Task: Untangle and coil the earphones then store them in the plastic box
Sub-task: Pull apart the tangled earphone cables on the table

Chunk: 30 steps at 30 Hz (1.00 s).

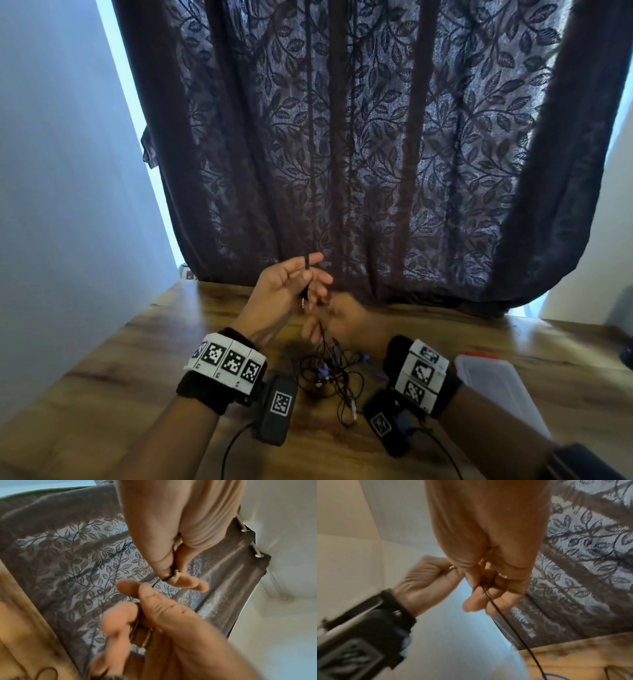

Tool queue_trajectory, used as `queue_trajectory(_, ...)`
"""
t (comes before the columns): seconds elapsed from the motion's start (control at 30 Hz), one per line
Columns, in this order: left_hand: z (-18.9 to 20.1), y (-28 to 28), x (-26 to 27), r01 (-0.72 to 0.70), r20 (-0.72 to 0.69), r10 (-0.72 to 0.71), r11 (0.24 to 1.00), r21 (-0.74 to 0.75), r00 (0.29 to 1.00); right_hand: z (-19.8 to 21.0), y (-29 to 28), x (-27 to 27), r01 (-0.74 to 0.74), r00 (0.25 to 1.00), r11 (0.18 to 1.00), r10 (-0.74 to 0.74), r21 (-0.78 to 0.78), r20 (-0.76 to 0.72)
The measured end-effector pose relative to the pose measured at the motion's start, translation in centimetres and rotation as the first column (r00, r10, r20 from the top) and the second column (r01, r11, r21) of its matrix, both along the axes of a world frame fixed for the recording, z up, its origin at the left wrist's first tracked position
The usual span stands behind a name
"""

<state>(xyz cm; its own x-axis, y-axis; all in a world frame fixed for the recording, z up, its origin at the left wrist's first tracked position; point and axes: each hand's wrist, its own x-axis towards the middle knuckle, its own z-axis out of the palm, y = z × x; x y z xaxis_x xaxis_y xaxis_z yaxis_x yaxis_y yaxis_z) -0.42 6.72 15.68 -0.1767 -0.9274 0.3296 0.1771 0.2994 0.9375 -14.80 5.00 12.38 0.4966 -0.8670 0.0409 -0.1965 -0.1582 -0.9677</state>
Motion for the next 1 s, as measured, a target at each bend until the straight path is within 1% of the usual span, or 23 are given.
queue_trajectory(0.03, -0.3, -0.3, 0.1, -0.080, 0.062, 0.082, 0.996, -0.034, 0.995, -0.2, 1.2, 0.5, -0.079, 0.996, 0.995, 0.081, 0.062, -0.042)
queue_trajectory(0.07, -0.8, -0.6, 0.2, -0.145, 0.144, 0.157, 0.985, -0.092, 0.977, -0.4, 1.9, 0.6, -0.136, 0.986, 0.989, 0.140, 0.054, -0.092)
queue_trajectory(0.1, -1.4, -1.0, 0.6, -0.194, 0.244, 0.229, 0.968, -0.158, 0.942, -0.2, 2.5, 0.6, -0.165, 0.973, 0.986, 0.162, -0.006, -0.164)
queue_trajectory(0.13, -2.1, -1.1, 0.9, -0.215, 0.349, 0.282, 0.952, -0.219, 0.893, 0.3, 2.6, 0.2, -0.164, 0.964, 0.983, 0.141, -0.085, -0.227)
queue_trajectory(0.17, -2.7, -1.1, 1.1, -0.224, 0.444, 0.328, 0.936, -0.271, 0.834, 1.0, 2.3, -0.5, -0.138, 0.953, 0.970, 0.075, -0.199, -0.295)
queue_trajectory(0.2, -3.2, -1.0, 1.4, -0.235, 0.512, 0.354, 0.930, -0.285, 0.782, 1.9, 1.9, -1.2, -0.110, 0.935, 0.934, -0.019, -0.340, -0.355)
queue_trajectory(0.23, -3.4, -0.8, 1.4, -0.242, 0.519, 0.326, 0.944, -0.224, 0.790, 3.1, 1.3, -1.8, -0.089, 0.909, 0.877, -0.122, -0.473, -0.398)
queue_trajectory(0.27, -3.5, -0.6, 1.3, -0.229, 0.488, 0.263, 0.965, -0.128, 0.832, 4.3, 0.8, -2.4, -0.079, 0.892, 0.823, -0.194, -0.563, -0.409)
queue_trajectory(0.33, -2.8, -0.4, 1.1, -0.163, 0.377, 0.143, 0.986, 0.022, 0.915, 6.1, -0.4, -3.2, -0.057, 0.897, 0.767, -0.242, -0.640, -0.370)
queue_trajectory(0.4, -1.6, -0.4, 0.7, -0.097, 0.248, 0.073, 0.992, 0.086, 0.966, 6.1, -2.0, -3.4, 0.016, 0.922, 0.741, -0.270, -0.671, -0.277)
queue_trajectory(0.43, -1.1, -0.4, 0.6, -0.063, 0.167, 0.044, 0.992, 0.112, 0.985, 5.6, -2.7, -3.2, 0.059, 0.934, 0.747, -0.276, -0.662, -0.228)
queue_trajectory(0.5, 0.0, -0.1, 0.3, 0.029, -0.028, -0.025, 0.985, 0.168, 0.999, 3.7, -3.6, -2.5, 0.107, 0.961, 0.806, -0.234, -0.583, -0.146)
queue_trajectory(0.53, 0.5, 0.0, 0.2, 0.080, -0.144, -0.053, 0.978, 0.192, 0.988, 2.7, -3.7, -2.0, 0.105, 0.976, 0.851, -0.187, -0.514, -0.109)
queue_trajectory(0.6, 0.9, -0.1, 0.2, 0.077, -0.281, -0.017, 0.976, 0.203, 0.960, 0.4, -3.0, -1.0, 0.039, 0.997, 0.947, -0.059, -0.318, -0.054)
queue_trajectory(0.63, 0.9, -0.5, 0.4, -0.005, -0.256, 0.051, 0.984, 0.179, 0.965, -0.5, -2.3, -0.6, -0.024, 0.998, 0.973, 0.010, -0.229, -0.062)
queue_trajectory(0.67, 0.6, -1.0, 0.6, -0.114, -0.179, 0.134, 0.986, 0.119, 0.975, -1.2, -1.5, -0.3, -0.090, 0.992, 0.983, 0.075, -0.160, -0.099)
queue_trajectory(0.7, 0.1, -1.4, 0.9, -0.227, -0.060, 0.229, 0.973, 0.035, 0.972, -1.4, -0.7, -0.1, -0.146, 0.976, 0.977, 0.117, -0.154, -0.183)
queue_trajectory(0.73, -0.5, -1.8, 1.1, -0.278, 0.039, 0.280, 0.959, -0.054, 0.959, -1.3, -0.1, -0.1, -0.187, 0.952, 0.963, 0.129, -0.193, -0.279)
queue_trajectory(0.77, -1.0, -1.9, 1.2, -0.288, 0.120, 0.299, 0.952, -0.102, 0.947, -0.7, 0.4, -0.3, -0.213, 0.924, 0.939, 0.103, -0.272, -0.367)
queue_trajectory(0.8, -1.6, -1.9, 1.2, -0.265, 0.188, 0.286, 0.956, -0.128, 0.940, 0.2, 0.5, -0.6, -0.213, 0.908, 0.907, 0.046, -0.363, -0.416)
queue_trajectory(0.87, -2.5, -1.5, 1.2, -0.234, 0.314, 0.272, 0.960, -0.154, 0.909, 2.7, 0.2, -1.5, -0.146, 0.908, 0.839, -0.096, -0.524, -0.407)
queue_trajectory(0.93, -2.7, -0.8, 1.0, -0.195, 0.331, 0.212, 0.977, -0.083, 0.920, 4.7, -0.7, -2.2, -0.078, 0.917, 0.770, -0.195, -0.634, -0.349)
queue_trajectory(1.0, -2.3, -0.7, 0.9, -0.148, 0.268, 0.145, 0.989, -0.010, 0.952, 5.7, -2.0, -2.6, -0.003, 0.932, 0.718, -0.251, -0.696, -0.262)
